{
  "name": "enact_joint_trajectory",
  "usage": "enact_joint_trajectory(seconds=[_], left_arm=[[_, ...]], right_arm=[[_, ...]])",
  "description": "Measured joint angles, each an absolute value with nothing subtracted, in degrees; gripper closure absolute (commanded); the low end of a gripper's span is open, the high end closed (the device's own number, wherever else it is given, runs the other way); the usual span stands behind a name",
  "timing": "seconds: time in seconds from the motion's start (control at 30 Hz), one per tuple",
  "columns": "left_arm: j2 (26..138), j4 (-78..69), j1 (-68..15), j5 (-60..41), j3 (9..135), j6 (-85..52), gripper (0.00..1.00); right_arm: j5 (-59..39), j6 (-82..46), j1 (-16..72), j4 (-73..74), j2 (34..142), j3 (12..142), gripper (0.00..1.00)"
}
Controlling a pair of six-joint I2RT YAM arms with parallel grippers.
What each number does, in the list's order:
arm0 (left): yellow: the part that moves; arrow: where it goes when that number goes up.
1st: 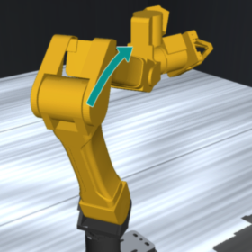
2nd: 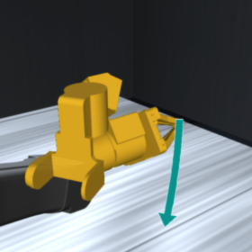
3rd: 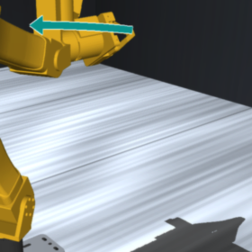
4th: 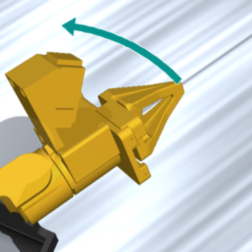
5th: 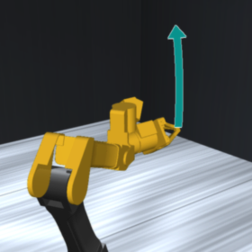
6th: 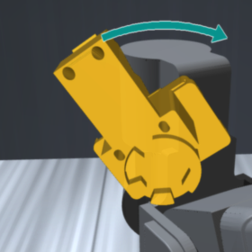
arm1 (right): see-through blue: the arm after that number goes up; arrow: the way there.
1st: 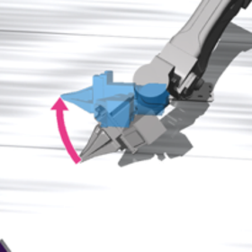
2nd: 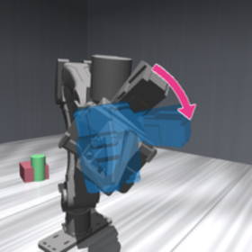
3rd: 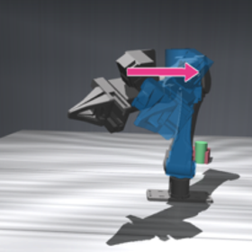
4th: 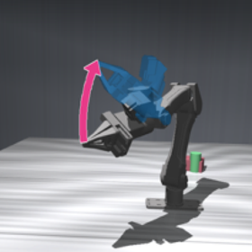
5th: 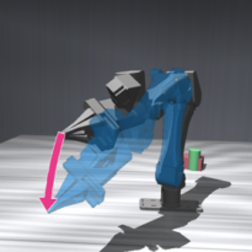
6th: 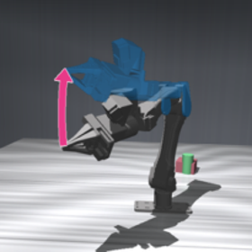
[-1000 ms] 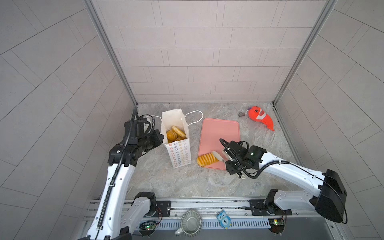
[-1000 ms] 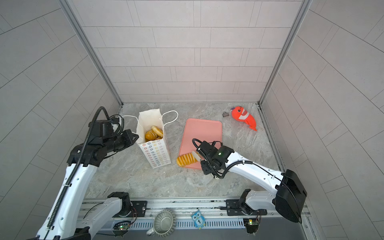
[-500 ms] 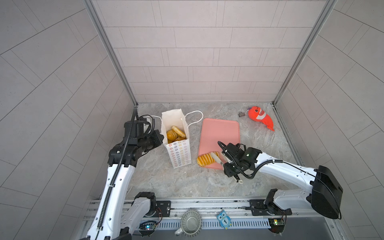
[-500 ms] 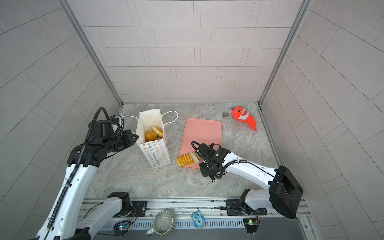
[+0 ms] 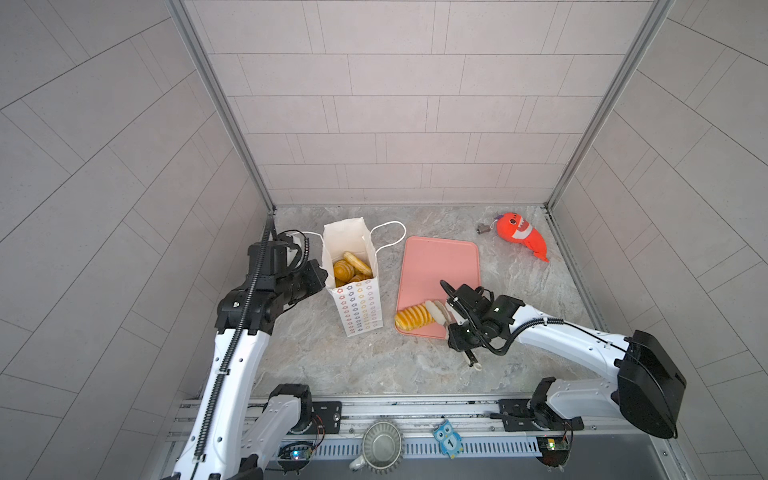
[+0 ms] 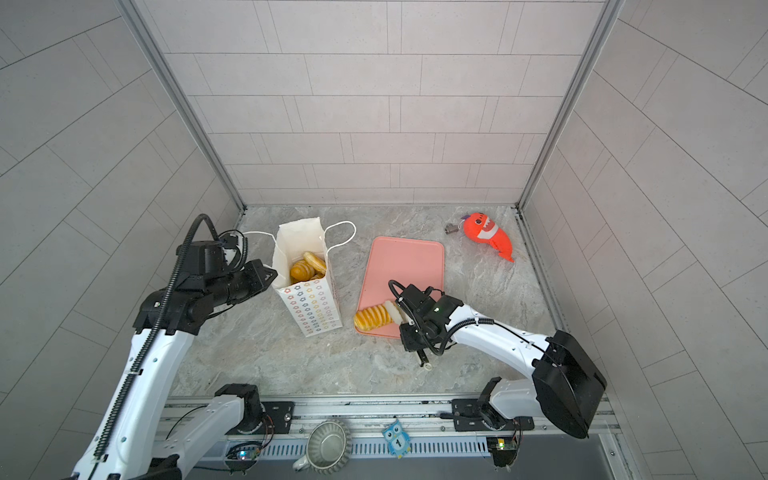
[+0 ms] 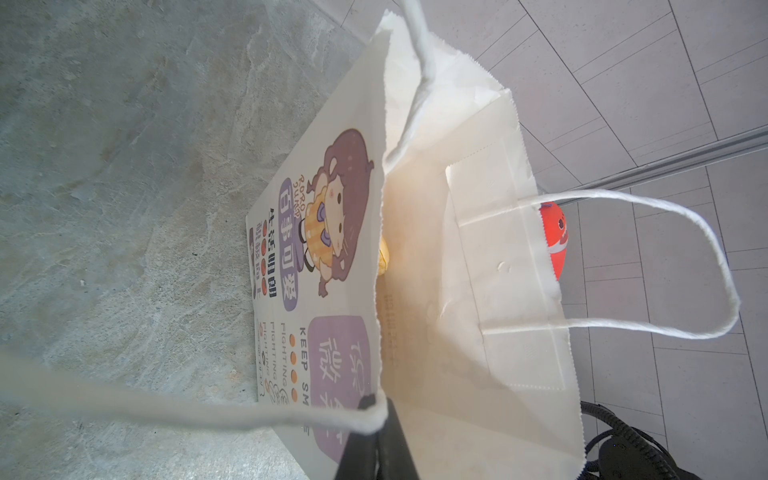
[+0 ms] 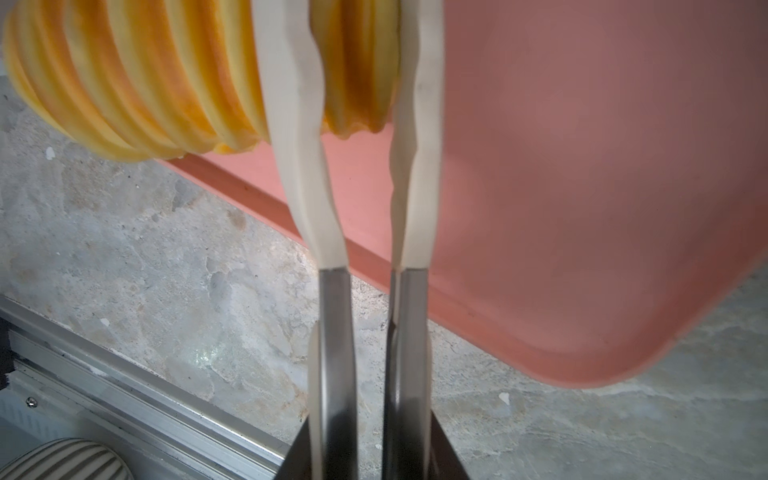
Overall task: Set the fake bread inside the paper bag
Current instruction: 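Lower the tong and close it around the yellow spiral bread, then lift the spiral bread off the pink tray with the tong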
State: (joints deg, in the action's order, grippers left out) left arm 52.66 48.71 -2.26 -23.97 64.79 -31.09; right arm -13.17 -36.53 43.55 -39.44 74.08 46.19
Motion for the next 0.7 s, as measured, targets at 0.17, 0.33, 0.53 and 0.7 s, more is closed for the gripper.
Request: enact_joint_trajectory(seconds=[0.17,0.33,0.53,0.7], left_arm=[[52.7,48.7,-2.3,-24.0,64.8,-31.1,0.95],[52.6,48.7,-2.3,-24.0,64.8,-31.1,0.95],[52.6,48.7,-2.3,-24.0,64.8,-31.1,0.95],[52.6,48.8,-2.3,-24.0,64.8,-31.1,0.95]], right_arm=[[-12.9,-36.6,42.4,-39.9,71.9,46.0,0.79],[-12.0,-36.7,41.7,-40.8,69.6,46.1,0.79],[-10.0,-36.2,40.9,-42.0,66.4,46.5,0.79],[-9.0,-35.1,38.7,-43.5,63.2,48.6,0.79]])
